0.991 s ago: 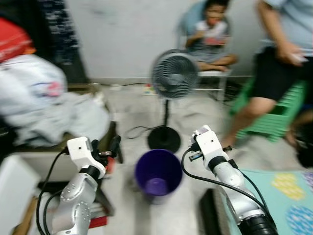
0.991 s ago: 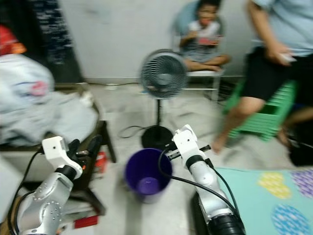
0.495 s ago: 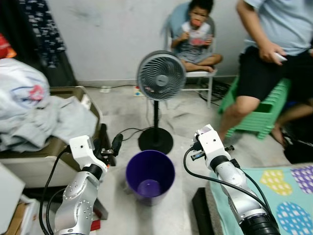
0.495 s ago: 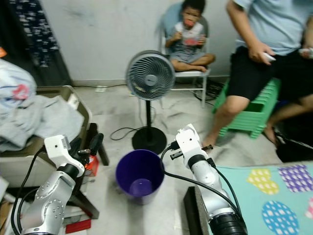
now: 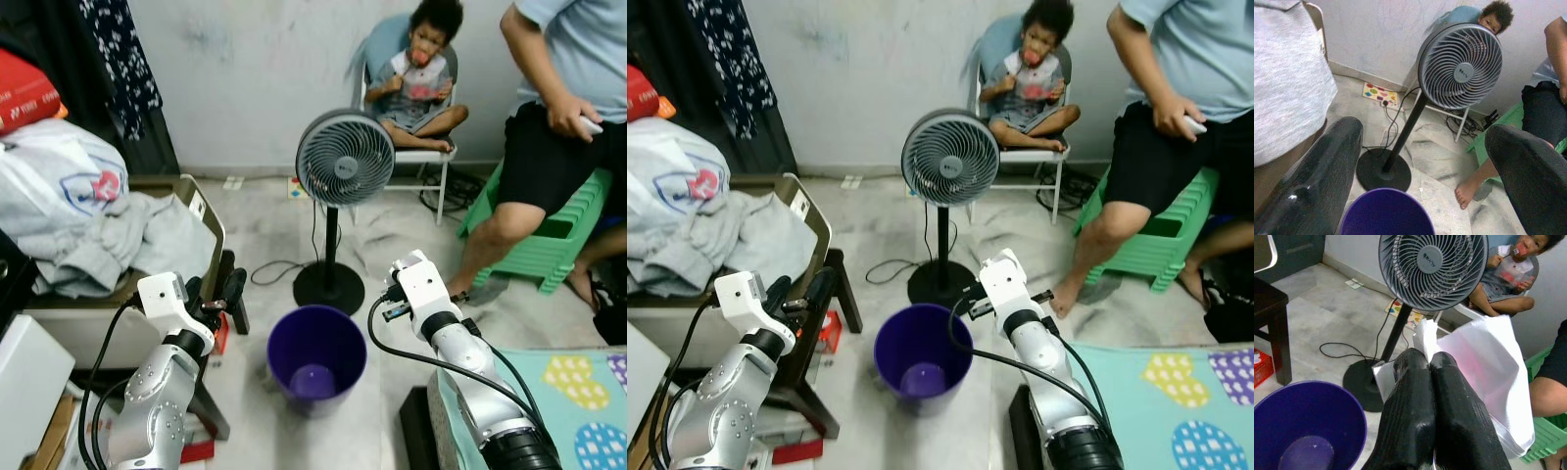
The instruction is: Clean up the room
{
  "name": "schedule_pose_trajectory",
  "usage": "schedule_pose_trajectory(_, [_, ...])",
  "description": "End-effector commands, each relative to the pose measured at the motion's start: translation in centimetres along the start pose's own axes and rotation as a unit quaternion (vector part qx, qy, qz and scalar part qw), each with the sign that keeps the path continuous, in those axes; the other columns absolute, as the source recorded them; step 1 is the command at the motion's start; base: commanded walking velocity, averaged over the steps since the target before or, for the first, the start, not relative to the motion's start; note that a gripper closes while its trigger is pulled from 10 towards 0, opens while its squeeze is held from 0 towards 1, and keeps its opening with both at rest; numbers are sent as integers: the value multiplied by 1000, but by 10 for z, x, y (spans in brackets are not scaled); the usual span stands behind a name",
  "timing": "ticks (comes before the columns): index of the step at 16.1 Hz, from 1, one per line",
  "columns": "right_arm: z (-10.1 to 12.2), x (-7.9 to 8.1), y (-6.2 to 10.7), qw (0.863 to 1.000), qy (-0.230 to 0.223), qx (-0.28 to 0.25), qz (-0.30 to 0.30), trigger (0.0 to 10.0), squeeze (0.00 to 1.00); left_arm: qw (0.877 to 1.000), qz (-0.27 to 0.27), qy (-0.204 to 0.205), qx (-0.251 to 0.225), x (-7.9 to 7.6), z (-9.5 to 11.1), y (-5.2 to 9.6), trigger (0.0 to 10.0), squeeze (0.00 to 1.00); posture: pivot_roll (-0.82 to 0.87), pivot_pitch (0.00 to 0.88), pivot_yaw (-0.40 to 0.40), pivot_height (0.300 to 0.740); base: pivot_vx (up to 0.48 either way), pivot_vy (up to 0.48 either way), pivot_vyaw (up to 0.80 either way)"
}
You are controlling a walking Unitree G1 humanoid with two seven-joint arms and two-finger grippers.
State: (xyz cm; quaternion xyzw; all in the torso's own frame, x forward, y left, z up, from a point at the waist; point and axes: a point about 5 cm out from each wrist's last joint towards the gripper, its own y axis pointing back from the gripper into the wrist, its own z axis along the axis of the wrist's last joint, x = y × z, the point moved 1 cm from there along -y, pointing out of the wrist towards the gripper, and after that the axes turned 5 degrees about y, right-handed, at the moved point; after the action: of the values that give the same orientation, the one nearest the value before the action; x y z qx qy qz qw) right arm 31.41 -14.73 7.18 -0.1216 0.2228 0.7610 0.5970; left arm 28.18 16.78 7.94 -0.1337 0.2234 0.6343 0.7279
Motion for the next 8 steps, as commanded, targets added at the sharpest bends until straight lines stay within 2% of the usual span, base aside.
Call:
schedule_pose_trajectory(1, [1,0,-2,1000,-4,2,5,10000,0,1000,-6,-5,-1,-2,2,-1,10000,0,-196,0,14,740,356,0,-450])
schedule_pose_trajectory(8, [0,0,-2,1000,-3,3,7,10000,0,1000,-5,-4,0,-2,1,-1,10000,0,-196,0,13,740,372,0,0])
